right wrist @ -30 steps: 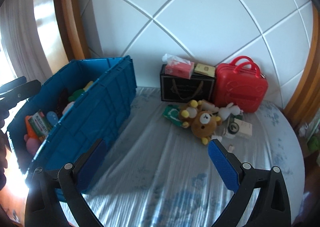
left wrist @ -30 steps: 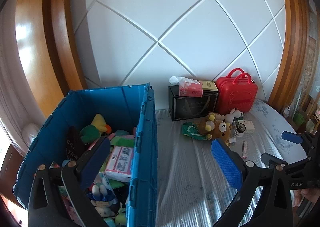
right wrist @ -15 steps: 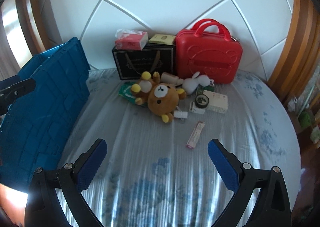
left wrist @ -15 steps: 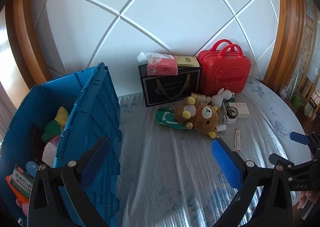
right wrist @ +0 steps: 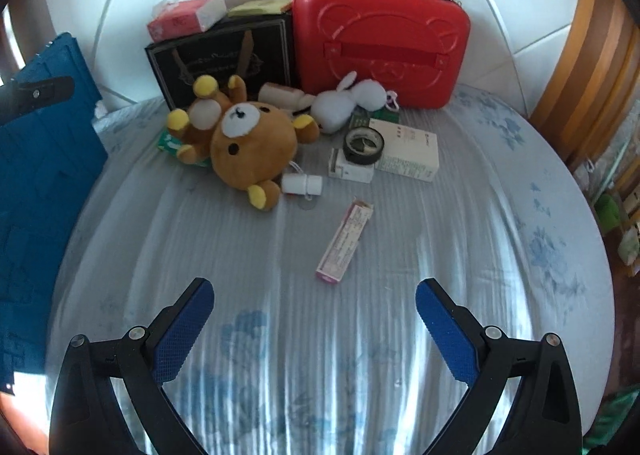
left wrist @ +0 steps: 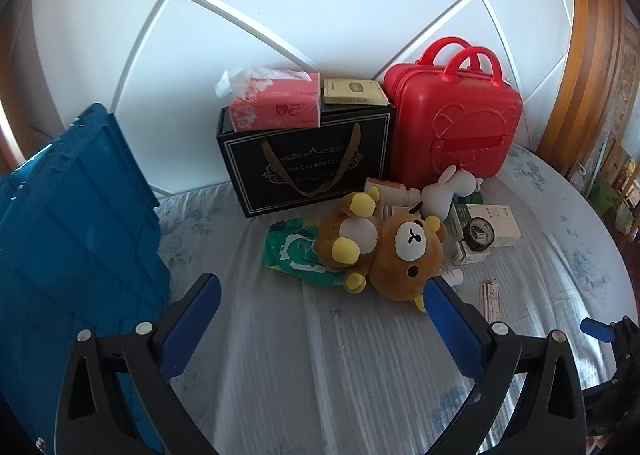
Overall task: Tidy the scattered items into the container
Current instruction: 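Move both grippers back from the crate over the items on the bed, then grasp the brown plush bear with the left gripper while the right gripper grasps the pink-white medicine box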
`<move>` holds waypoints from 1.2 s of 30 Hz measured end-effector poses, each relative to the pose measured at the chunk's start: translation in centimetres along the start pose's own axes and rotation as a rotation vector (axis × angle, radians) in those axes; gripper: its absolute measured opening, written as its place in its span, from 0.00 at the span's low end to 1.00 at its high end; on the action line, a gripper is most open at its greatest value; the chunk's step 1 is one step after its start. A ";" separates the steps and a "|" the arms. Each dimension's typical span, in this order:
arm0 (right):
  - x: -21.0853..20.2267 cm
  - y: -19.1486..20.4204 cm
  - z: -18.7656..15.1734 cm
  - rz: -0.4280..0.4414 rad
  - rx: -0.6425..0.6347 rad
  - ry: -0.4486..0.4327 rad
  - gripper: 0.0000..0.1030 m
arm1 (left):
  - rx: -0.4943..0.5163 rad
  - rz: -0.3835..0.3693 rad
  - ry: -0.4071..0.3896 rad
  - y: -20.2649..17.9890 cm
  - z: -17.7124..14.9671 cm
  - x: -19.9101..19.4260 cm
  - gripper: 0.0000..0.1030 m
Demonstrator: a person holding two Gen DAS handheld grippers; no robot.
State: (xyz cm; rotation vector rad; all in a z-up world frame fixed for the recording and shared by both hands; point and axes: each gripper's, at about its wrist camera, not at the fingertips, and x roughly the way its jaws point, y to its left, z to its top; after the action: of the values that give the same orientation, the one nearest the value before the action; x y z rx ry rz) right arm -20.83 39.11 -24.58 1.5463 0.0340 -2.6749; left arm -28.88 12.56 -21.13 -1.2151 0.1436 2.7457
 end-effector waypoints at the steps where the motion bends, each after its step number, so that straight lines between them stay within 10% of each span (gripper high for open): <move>1: 1.3 -0.6 0.0 -0.006 0.015 0.019 0.99 | 0.001 -0.002 0.011 -0.2 0.1 1.5 1.00; 12: 9.8 -2.3 0.4 -0.014 0.033 0.054 0.99 | -0.053 -0.024 0.095 -0.6 0.8 13.9 1.00; 29: 15.3 -2.3 0.8 -0.051 0.001 0.024 0.99 | -0.143 -0.026 0.146 -2.4 1.5 20.4 0.90; 32: 15.4 -2.5 0.7 -0.033 0.001 0.025 0.87 | -0.095 -0.009 0.139 -3.3 0.8 18.8 0.73; 36: 14.4 -1.6 0.6 -0.016 -0.027 0.015 0.28 | -0.110 -0.004 0.110 -3.2 -1.1 15.6 0.63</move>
State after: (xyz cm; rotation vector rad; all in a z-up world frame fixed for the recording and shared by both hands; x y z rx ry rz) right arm -28.59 40.23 -36.81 1.5647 0.0832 -2.6643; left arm -37.98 16.89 -33.56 -1.3929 0.0014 2.7159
